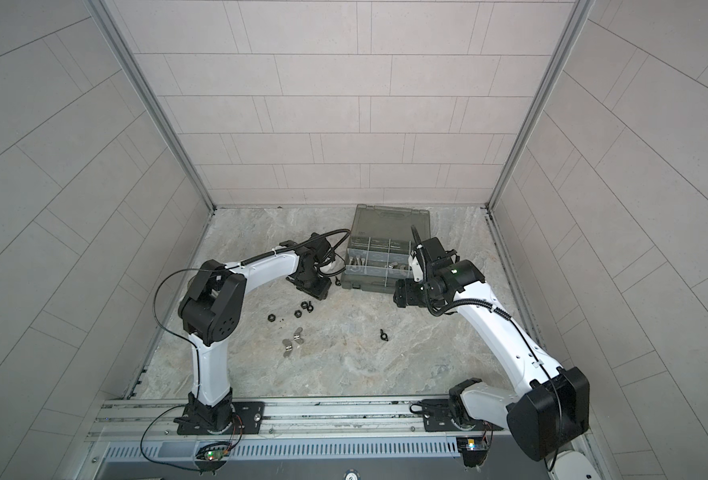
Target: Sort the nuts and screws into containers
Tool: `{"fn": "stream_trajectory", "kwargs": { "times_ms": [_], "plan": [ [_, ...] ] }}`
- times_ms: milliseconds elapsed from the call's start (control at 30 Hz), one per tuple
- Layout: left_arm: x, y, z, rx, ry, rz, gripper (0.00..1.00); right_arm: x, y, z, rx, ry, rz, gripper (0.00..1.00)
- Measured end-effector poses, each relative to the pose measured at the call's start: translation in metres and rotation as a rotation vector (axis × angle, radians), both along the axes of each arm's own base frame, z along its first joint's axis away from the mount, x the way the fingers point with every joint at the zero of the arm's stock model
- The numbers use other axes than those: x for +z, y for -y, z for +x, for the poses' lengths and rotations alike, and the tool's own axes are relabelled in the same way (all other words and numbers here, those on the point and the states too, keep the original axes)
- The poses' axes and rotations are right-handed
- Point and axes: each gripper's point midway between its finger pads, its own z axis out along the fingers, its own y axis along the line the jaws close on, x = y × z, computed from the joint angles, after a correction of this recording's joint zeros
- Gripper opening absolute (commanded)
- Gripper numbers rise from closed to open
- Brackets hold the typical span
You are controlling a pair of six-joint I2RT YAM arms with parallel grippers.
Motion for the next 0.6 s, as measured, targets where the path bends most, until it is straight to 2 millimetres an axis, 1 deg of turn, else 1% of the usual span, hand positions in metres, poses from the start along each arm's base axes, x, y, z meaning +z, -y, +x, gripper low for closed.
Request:
{"fn": "stream_trajectory", "kwargs": {
  "times_ms": [200,333,500,600],
  "plan": [
    [-0.005,0.006,-0.004,-0.018,-0.010,0.008,0.47,-0.006,0.004,-0.003,-0.011,-0.018,0.001,0.82],
    [-0.006,0.008,-0.002,-0.019,-0.010,0.009,0.40,-0.011,0.007,-0.007,-0.018,-0.038,0.000,0.82],
    [-0.006,0.008,-0.002,-0.020,-0.009,0.009,0.35,-0.010,0.011,-0.011,-0.030,-0.031,0.008,0.82],
    [-0.006,0.008,-0.002,-0.020,-0.009,0.008,0.35,-0.008,0.013,-0.013,-0.034,-0.022,0.013,0.82]
  ]
}}
